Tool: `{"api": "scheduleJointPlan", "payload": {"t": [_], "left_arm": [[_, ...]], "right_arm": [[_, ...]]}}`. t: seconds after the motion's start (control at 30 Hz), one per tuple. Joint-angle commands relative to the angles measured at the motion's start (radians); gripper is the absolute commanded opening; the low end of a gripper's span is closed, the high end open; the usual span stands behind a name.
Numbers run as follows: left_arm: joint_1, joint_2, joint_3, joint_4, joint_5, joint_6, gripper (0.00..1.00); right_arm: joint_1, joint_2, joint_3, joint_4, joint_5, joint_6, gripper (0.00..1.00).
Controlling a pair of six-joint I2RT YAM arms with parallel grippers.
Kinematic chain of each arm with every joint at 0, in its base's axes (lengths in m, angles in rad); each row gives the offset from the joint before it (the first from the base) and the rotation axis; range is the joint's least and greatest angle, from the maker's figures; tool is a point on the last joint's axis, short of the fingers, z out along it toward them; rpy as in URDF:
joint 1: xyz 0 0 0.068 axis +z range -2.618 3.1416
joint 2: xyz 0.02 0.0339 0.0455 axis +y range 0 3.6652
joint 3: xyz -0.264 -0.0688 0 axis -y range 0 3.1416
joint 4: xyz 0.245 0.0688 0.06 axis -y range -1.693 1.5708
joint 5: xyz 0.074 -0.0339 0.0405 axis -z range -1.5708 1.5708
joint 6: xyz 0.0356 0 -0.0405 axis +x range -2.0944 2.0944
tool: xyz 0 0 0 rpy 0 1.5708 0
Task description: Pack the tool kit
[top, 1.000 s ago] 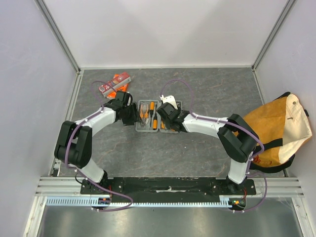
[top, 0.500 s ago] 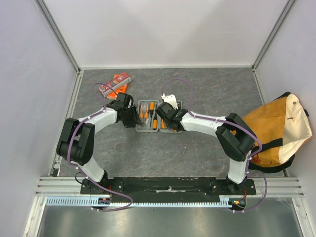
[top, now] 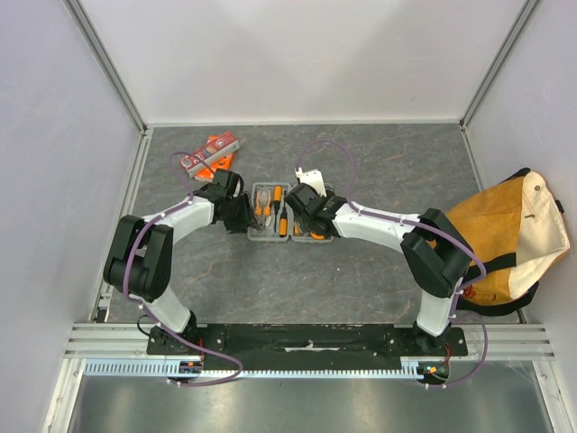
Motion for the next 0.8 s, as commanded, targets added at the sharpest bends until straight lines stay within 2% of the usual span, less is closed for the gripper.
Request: {"api": "scheduleJointPlan", "payload": {"t": [0.0, 0.3, 0.5, 0.77], "left_arm": [[0.004, 0.001, 0.009, 0.019, -0.003, -0.015, 0.51], [0.004, 0.038, 0.019, 0.016, 0.037, -0.016, 0.49], [0.005, 0.070, 0.025, 0.010, 0.051, -0.018, 0.43], [0.005, 0.067, 0.017, 0.010, 0.042, -0.019, 0.42]], "right_arm": [[-0.003, -0.047, 0.049, 0.032, -0.009, -0.021, 0.75], [-0.003, 0.036, 0.049, 0.021, -0.020, -0.036, 0.70], [-0.003, 0.052, 0.031, -0.003, -0.011, -0.021, 0.58], [-0.003, 0.073, 0.031, -0.048, 0.034, 0.011, 0.48]]}}
